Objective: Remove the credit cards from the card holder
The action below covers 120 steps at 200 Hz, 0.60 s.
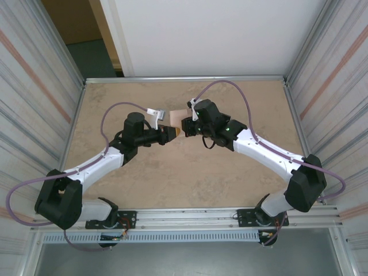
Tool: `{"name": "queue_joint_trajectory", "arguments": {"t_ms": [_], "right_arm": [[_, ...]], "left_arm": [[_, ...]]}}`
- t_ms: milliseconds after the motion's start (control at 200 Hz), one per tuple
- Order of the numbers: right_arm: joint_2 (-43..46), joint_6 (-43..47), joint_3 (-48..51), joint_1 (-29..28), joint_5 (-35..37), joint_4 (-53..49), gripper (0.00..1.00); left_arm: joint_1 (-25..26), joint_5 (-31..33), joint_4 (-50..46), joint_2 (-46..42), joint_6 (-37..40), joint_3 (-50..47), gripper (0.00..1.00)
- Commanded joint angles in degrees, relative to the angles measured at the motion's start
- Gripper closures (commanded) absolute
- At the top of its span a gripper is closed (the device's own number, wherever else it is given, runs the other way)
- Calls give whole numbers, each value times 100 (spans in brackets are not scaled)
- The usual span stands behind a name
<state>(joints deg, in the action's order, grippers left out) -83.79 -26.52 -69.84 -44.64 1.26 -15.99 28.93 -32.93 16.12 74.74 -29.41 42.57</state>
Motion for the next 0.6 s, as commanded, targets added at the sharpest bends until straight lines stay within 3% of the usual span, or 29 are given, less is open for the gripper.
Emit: {"name": "queue_joint_trajectory", "arguments": {"t_ms": [0,596], "right_arm": [[114,-94,142,167,290,-17,91],[218,-174,307,335,167,87,99]], "left_arm": [[26,-363,256,-53,111,111,100],[29,-396,257,1,120,128,100]]}}
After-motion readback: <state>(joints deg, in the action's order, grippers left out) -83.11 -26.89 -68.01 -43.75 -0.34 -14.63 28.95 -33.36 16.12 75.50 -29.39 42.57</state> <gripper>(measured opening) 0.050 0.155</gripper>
